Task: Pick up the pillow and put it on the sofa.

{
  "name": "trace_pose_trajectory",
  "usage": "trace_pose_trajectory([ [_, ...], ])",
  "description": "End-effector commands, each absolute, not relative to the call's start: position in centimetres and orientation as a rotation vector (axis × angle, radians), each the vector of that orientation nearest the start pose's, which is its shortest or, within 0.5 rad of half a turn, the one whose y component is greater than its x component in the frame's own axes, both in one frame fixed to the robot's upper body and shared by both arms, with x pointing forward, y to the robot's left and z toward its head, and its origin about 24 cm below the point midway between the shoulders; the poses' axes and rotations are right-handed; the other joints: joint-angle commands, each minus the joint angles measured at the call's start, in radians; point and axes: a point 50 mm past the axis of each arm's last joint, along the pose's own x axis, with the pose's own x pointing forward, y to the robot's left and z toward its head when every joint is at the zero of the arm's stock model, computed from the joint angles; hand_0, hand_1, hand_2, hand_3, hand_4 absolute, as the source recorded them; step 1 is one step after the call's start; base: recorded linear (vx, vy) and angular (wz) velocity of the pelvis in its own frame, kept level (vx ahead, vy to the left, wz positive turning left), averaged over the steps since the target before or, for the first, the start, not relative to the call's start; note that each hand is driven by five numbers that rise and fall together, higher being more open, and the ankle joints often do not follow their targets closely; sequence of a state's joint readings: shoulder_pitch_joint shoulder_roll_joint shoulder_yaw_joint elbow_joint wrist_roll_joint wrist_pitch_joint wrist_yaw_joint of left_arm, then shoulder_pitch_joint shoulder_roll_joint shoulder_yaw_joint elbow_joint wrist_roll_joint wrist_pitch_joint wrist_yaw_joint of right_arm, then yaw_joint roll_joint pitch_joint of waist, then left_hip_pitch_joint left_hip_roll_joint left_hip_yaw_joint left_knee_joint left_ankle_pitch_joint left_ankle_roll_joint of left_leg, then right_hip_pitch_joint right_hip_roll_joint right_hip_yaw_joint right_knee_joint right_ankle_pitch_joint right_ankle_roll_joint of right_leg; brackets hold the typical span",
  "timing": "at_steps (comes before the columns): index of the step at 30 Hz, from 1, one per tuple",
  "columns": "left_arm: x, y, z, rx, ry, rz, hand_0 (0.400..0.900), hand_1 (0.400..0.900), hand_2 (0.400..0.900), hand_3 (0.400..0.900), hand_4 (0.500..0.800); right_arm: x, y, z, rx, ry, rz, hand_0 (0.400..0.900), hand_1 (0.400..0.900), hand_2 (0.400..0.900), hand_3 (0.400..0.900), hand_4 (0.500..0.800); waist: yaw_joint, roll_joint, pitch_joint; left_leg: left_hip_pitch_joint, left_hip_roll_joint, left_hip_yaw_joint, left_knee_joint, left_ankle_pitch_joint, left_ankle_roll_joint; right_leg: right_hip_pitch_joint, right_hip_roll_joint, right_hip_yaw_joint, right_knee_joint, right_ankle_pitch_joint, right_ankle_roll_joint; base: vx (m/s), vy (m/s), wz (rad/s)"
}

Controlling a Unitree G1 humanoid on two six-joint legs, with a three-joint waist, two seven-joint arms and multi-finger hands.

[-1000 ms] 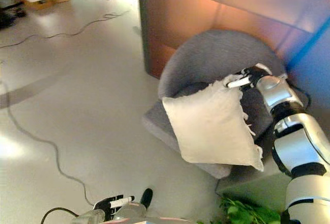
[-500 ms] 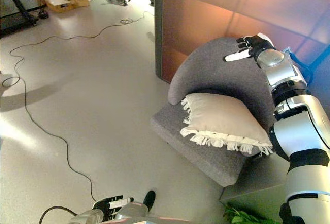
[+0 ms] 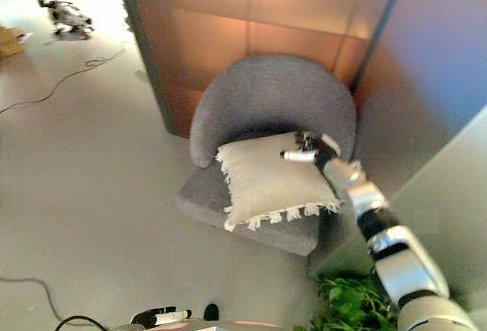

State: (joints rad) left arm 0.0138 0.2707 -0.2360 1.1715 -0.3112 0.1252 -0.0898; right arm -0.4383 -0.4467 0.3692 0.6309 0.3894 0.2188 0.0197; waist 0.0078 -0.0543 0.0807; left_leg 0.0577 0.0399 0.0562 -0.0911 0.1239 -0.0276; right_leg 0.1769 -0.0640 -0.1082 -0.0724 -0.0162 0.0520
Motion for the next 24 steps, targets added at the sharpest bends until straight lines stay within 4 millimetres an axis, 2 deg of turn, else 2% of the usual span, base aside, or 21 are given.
trace_pose_trajectory([
  [1,9.3,21.2,-16.6,0.046,1.301,0.010,0.900,0.900,0.900,0.900,0.800,30.9,-19.6,0.4,-0.151,0.367,0.083,0.900,0.900,0.900,0.900,0.800,-0.013,0.010,-0.012,0.068,-0.016,0.047,0.013,-0.161,-0.008,-0.071,0.006,-0.003,0.064,-0.010,0.024,-0.03,0.009,-0.19],
  [2,9.1,20.8,-16.7,0.039,1.297,0.009,0.900,0.900,0.900,0.900,0.800,28.9,-19.3,-2.0,-0.129,0.428,0.066,0.900,0.900,0.900,0.900,0.800,-0.023,0.014,-0.013,0.071,-0.015,0.055,0.013,-0.164,-0.006,-0.071,0.007,0.004,0.064,-0.011,0.025,-0.03,0.009,-0.18],
  [5,9.1,20.4,-16.7,0.026,1.294,0.001,0.900,0.900,0.900,0.900,0.800,25.6,-19.2,-5.8,-0.136,0.568,0.035,0.900,0.900,0.900,0.900,0.800,-0.040,0.023,-0.014,0.074,-0.018,0.066,0.012,-0.166,-0.002,-0.077,0.009,0.015,0.065,-0.010,0.026,-0.03,0.019,-0.15],
  [10,8.9,20.3,-16.8,0.018,1.298,-0.006,0.900,0.900,0.900,0.900,0.800,21.2,-20.1,-10.1,-0.138,0.806,-0.034,0.900,0.900,0.900,0.900,0.800,-0.051,0.034,-0.017,0.081,-0.023,0.071,0.010,-0.172,0.001,-0.076,0.010,0.023,0.064,-0.011,0.028,-0.02,0.015,-0.11],
  [12,8.8,20.3,-16.8,0.006,1.300,-0.005,0.900,0.900,0.900,0.900,0.800,18.6,-20.9,-12.1,-0.141,0.944,-0.053,0.900,0.900,0.900,0.900,0.800,-0.055,0.037,-0.017,0.081,-0.024,0.074,0.011,-0.173,0.003,-0.079,0.011,0.025,0.067,-0.012,0.030,-0.03,0.005,-0.12],
  [17,9.0,20.4,-16.8,-0.016,1.316,-0.024,0.900,0.900,0.900,0.900,0.800,12.9,-22.6,-15.2,-0.171,1.223,-0.116,0.900,0.900,0.900,0.900,0.800,-0.051,0.038,-0.016,0.078,-0.029,0.067,0.015,-0.176,0.014,-0.081,0.013,0.027,0.074,-0.012,0.031,-0.02,-0.013,-0.05],
  [19,9.0,20.5,-16.8,-0.014,1.325,-0.034,0.900,0.900,0.900,0.900,0.800,11.7,-23.2,-15.5,-0.175,1.274,-0.160,0.900,0.900,0.900,0.900,0.800,-0.045,0.038,-0.018,0.079,-0.035,0.055,0.017,-0.178,0.019,-0.078,0.014,0.027,0.074,-0.011,0.030,0.00,0.000,0.00],
  [24,8.8,20.8,-16.8,0.001,1.331,-0.037,0.900,0.900,0.900,0.900,0.800,10.5,-23.6,-15.9,-0.160,1.323,-0.187,0.900,0.900,0.900,0.900,0.800,-0.040,0.039,-0.026,0.082,-0.039,0.040,0.018,-0.179,0.023,-0.075,0.018,0.033,0.076,-0.010,0.030,0.02,-0.011,-0.03],
])
